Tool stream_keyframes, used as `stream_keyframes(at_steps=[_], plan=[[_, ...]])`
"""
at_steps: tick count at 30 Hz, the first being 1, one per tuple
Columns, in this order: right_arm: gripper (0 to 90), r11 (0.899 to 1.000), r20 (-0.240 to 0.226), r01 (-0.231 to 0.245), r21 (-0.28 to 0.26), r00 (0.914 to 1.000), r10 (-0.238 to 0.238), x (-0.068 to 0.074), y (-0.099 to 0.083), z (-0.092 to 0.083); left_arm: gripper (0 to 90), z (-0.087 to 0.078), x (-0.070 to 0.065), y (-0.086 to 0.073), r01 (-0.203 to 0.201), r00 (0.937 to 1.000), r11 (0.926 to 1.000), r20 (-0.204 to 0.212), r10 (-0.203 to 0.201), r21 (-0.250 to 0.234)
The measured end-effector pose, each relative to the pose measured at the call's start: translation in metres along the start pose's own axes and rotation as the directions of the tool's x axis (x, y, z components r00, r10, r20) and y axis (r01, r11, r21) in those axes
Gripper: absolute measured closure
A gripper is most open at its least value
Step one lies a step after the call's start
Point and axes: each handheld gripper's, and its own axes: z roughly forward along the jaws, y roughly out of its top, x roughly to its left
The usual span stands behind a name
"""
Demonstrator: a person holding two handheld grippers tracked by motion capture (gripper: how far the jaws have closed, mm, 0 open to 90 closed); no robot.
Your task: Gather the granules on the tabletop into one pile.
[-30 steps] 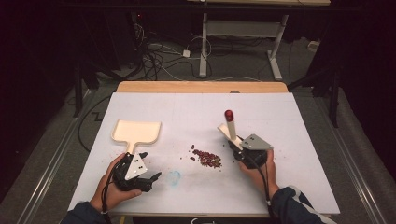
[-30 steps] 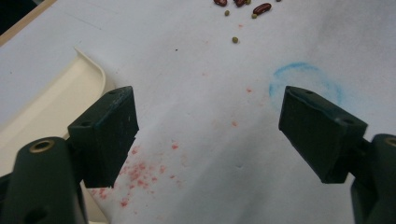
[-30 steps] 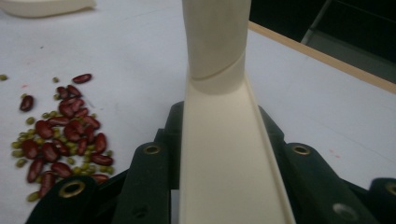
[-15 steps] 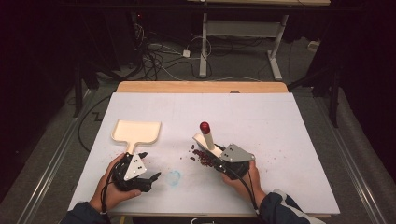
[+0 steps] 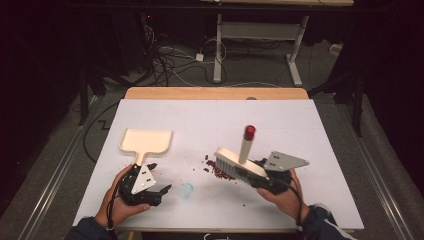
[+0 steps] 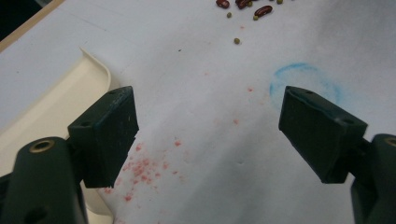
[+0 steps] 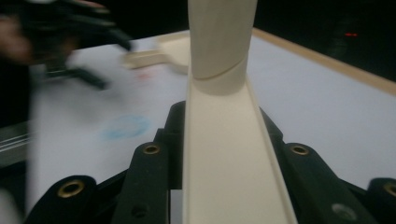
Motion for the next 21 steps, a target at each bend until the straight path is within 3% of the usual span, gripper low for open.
stream_keyframes(at_steps=[1,3,4,5,8,11,13,15,18,21], plan=[[67.1,1.000,-0.069,0.011,-0.004,0.9976,-0.012,0.002,-0.004,-0.009,18.8,0.000,0.000,0.000,0.002,1.0000,1.0000,0.001,-0.002,0.001],[67.1,0.999,-0.160,0.032,0.007,0.9866,-0.030,0.009,-0.014,-0.021,18.8,0.001,0.000,0.000,0.002,1.0000,1.0000,-0.001,-0.002,0.002],[67.1,0.998,-0.233,0.063,0.029,0.9709,-0.055,0.015,-0.025,-0.026,18.8,0.000,0.000,0.001,0.001,1.0000,1.0000,-0.002,-0.001,0.000],[67.0,0.998,-0.233,0.063,0.029,0.9709,-0.055,0.015,-0.025,-0.026,18.8,0.000,-0.001,0.002,-0.005,1.0000,1.0000,-0.004,0.005,0.000],[67.1,0.995,-0.351,0.084,0.047,0.9342,-0.063,0.022,-0.036,-0.020,18.8,0.001,-0.002,0.004,-0.006,1.0000,1.0000,-0.006,0.006,-0.003],[67.0,0.991,-0.406,0.123,0.056,0.9094,-0.090,0.027,-0.040,-0.007,18.8,0.004,-0.001,0.006,-0.013,0.9999,0.9999,0.002,0.013,0.002],[67.1,0.988,-0.419,0.141,0.060,0.9023,-0.103,0.026,-0.043,0.002,18.8,0.005,-0.001,0.005,-0.015,0.9999,0.9999,0.006,0.015,0.005],[67.3,0.987,-0.413,0.151,0.055,0.9036,-0.115,0.021,-0.042,0.008,18.8,0.006,0.000,0.005,-0.011,0.9999,0.9999,0.011,0.011,0.002],[67.3,0.988,-0.380,0.150,0.048,0.9169,-0.121,0.010,-0.038,0.017,18.8,0.005,0.001,0.004,-0.009,0.9999,1.0000,0.010,0.009,-0.001],[67.3,0.989,-0.368,0.137,0.050,0.9232,-0.110,-0.001,-0.035,0.030,18.8,0.004,0.001,0.004,-0.009,0.9999,1.0000,0.009,0.009,-0.003]])
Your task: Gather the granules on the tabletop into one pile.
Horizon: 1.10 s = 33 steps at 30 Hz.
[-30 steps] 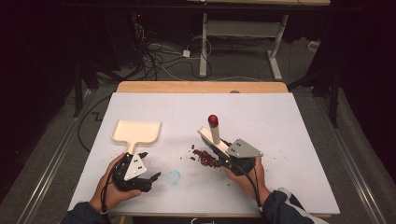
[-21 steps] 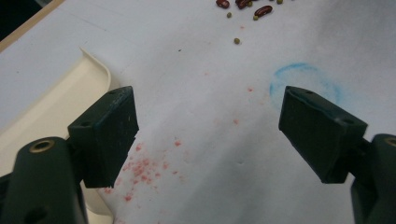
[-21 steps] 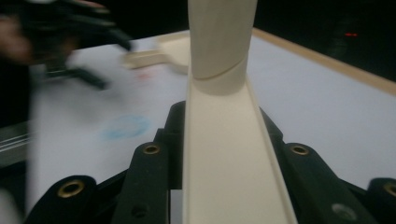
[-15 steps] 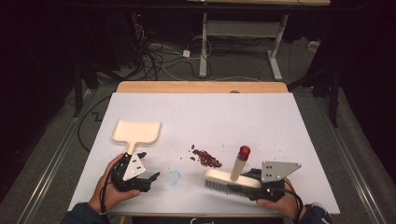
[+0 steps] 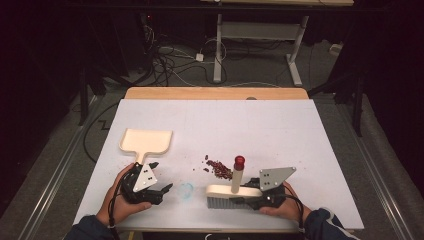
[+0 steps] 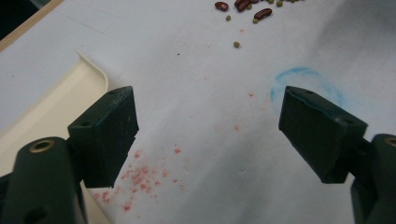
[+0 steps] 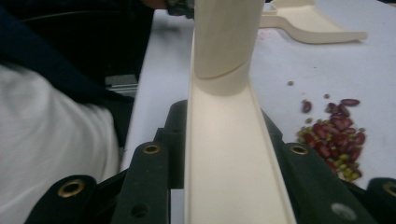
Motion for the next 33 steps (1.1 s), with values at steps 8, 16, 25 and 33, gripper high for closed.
stream_keyframes(at_steps=[8,16,25,33], plan=[[67.2,1.000,0.024,-0.020,-0.010,0.9995,0.020,-0.038,0.011,0.022,18.8,0.003,-0.001,0.000,-0.004,1.0000,0.9999,0.007,0.004,0.011],[67.4,0.998,0.136,-0.051,-0.044,0.9890,0.057,-0.042,0.026,0.033,18.8,0.000,0.000,-0.001,0.005,1.0000,1.0000,0.001,-0.005,0.001],[67.3,0.985,0.285,-0.133,-0.109,0.9454,0.159,-0.011,0.053,0.075,18.8,-0.009,0.008,-0.002,0.041,0.9985,0.9987,-0.034,-0.042,-0.032],[67.3,0.977,0.438,-0.197,-0.087,0.8729,0.215,-0.007,0.054,0.117,18.8,-0.009,0.006,-0.004,0.035,0.9991,0.9991,-0.025,-0.035,-0.024]])
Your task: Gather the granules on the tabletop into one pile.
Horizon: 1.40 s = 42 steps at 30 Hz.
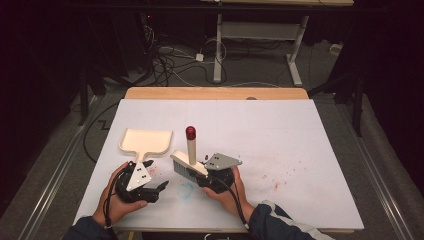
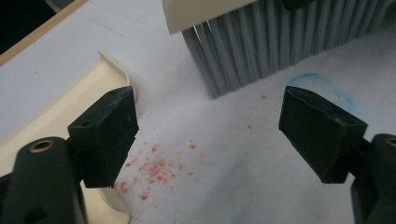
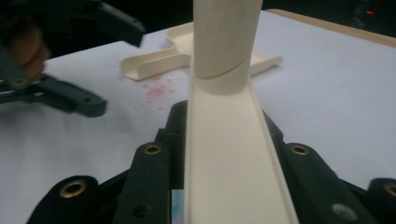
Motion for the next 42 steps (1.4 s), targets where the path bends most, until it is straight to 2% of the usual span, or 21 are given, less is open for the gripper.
stream_keyframes(at_steps=[2,5,6,8,13,16,20,21,23,25,26,28,30,31,32,33,35,38,39,42], plan=[[67.3,1.000,0.054,-0.028,0.002,0.9982,0.027,-0.004,-0.002,-0.003,18.8,0.001,-0.001,-0.001,-0.005,1.0000,1.0000,0.002,0.005,0.009],[67.0,0.995,0.104,-0.099,0.015,0.9899,0.097,-0.016,-0.005,-0.010,18.8,0.001,-0.002,0.000,-0.007,1.0000,0.9999,0.001,0.007,0.012],[66.8,0.991,0.110,-0.132,0.020,0.9855,0.129,-0.020,-0.006,-0.013,18.8,0.001,-0.002,0.000,-0.008,1.0000,0.9999,0.001,0.008,0.014],[66.8,0.989,0.124,-0.146,0.032,0.9823,0.141,-0.027,-0.008,-0.019,18.8,0.001,-0.003,0.000,-0.011,0.9999,0.9998,0.003,0.011,0.015],[67.4,0.984,0.093,-0.172,0.051,0.9816,0.167,-0.035,-0.006,-0.034,18.8,0.002,-0.003,0.001,-0.012,0.9999,0.9998,0.008,0.012,0.015],[67.4,0.990,0.049,-0.134,0.042,0.9900,0.132,-0.038,0.002,-0.041,18.8,0.002,-0.003,0.001,-0.012,0.9999,0.9998,0.009,0.012,0.013],[67.4,0.995,0.044,-0.090,0.030,0.9951,0.089,-0.049,0.017,-0.048,18.8,0.003,-0.002,0.001,-0.013,0.9998,0.9998,0.013,0.012,0.018],[67.4,0.997,0.045,-0.066,0.034,0.9969,0.064,-0.054,0.022,-0.048,18.8,0.003,-0.002,0.000,-0.011,0.9998,0.9998,0.015,0.010,0.017],[67.3,0.998,0.002,-0.020,0.054,0.9998,0.020,-0.065,0.031,-0.044,18.8,0.004,-0.001,0.000,-0.008,0.9999,0.9997,0.015,0.008,0.021],[67.4,0.997,-0.006,0.051,0.060,0.9987,-0.051,-0.074,0.037,-0.038,18.8,0.005,0.000,0.000,-0.009,0.9999,0.9996,0.015,0.009,0.027],[67.3,0.994,-0.032,0.087,0.063,0.9958,-0.085,-0.079,0.040,-0.033,18.8,0.005,0.000,0.000,-0.007,0.9999,0.9996,0.015,0.007,0.026],[67.3,0.979,-0.038,0.193,0.067,0.9809,-0.191,-0.086,0.044,-0.023,18.8,0.006,0.000,0.000,-0.008,0.9999,0.9996,0.015,0.008,0.027],[67.3,0.965,-0.109,0.245,0.097,0.9659,-0.235,-0.096,0.046,-0.010,18.8,0.007,-0.001,0.000,-0.009,0.9998,0.9995,0.016,0.009,0.030],[67.2,0.958,-0.115,0.267,0.106,0.9600,-0.255,-0.098,0.046,-0.003,18.8,0.007,-0.001,0.000,-0.012,0.9998,0.9993,0.016,0.011,0.034],[67.2,0.957,-0.122,0.270,0.103,0.9587,-0.257,-0.101,0.044,0.004,18.8,0.008,-0.001,0.000,-0.014,0.9997,0.9993,0.018,0.013,0.036],[67.3,0.954,-0.137,0.283,0.101,0.9536,-0.268,-0.102,0.043,0.009,18.8,0.008,-0.001,-0.001,-0.013,0.9997,0.9992,0.019,0.012,0.037],[67.3,0.948,-0.130,0.303,0.100,0.9485,-0.289,-0.103,0.038,0.019,18.8,0.008,-0.001,-0.001,-0.013,0.9997,0.9992,0.021,0.012,0.038],[67.4,0.954,-0.178,0.287,0.089,0.9468,-0.268,-0.105,0.032,0.022,18.8,0.008,-0.001,-0.002,-0.012,0.9996,0.9992,0.024,0.011,0.038],[67.4,0.953,-0.199,0.291,0.089,0.9423,-0.269,-0.105,0.031,0.021,18.9,0.008,-0.001,-0.002,-0.013,0.9996,0.9991,0.025,0.012,0.039],[67.3,0.940,-0.259,0.329,0.091,0.9192,-0.297,-0.105,0.027,0.013,18.8,0.008,-0.002,-0.002,-0.015,0.9996,0.9989,0.026,0.014,0.045]])
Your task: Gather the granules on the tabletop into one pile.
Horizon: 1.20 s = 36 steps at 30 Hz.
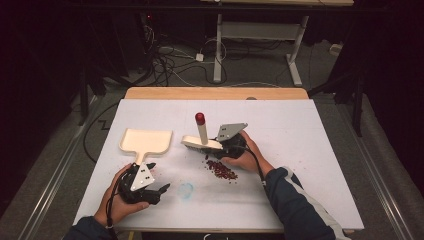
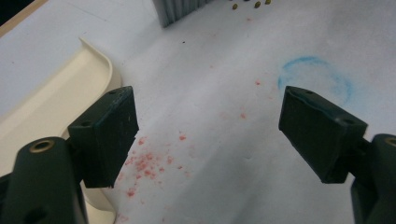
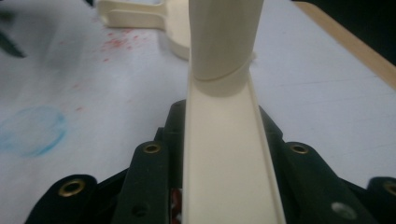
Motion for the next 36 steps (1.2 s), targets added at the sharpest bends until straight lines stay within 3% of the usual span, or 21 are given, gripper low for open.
stream_keyframes(at_steps=[5,15,27,33,36], plan=[[67.0,0.999,-0.065,0.039,-0.001,0.9971,-0.039,0.006,-0.014,-0.017,18.8,0.000,-0.001,0.001,-0.001,1.0000,1.0000,-0.004,0.001,-0.001],[66.4,0.995,-0.096,0.101,0.028,0.9906,-0.097,0.014,-0.030,-0.044,18.8,0.002,-0.002,0.002,-0.003,1.0000,1.0000,-0.002,0.003,0.008],[67.4,0.998,0.021,0.047,-0.035,0.9987,-0.046,0.009,-0.032,-0.069,18.8,0.000,-0.002,0.002,-0.003,1.0000,1.0000,-0.007,0.003,0.001],[67.4,0.995,0.027,0.052,-0.084,0.9984,-0.050,0.013,-0.026,-0.091,18.8,-0.001,-0.001,0.002,-0.005,1.0000,1.0000,-0.008,0.005,-0.002],[67.4,0.993,0.000,0.068,-0.097,0.9977,-0.068,0.019,-0.022,-0.106,18.8,-0.002,-0.002,0.002,-0.005,0.9999,1.0000,-0.010,0.005,-0.006]])
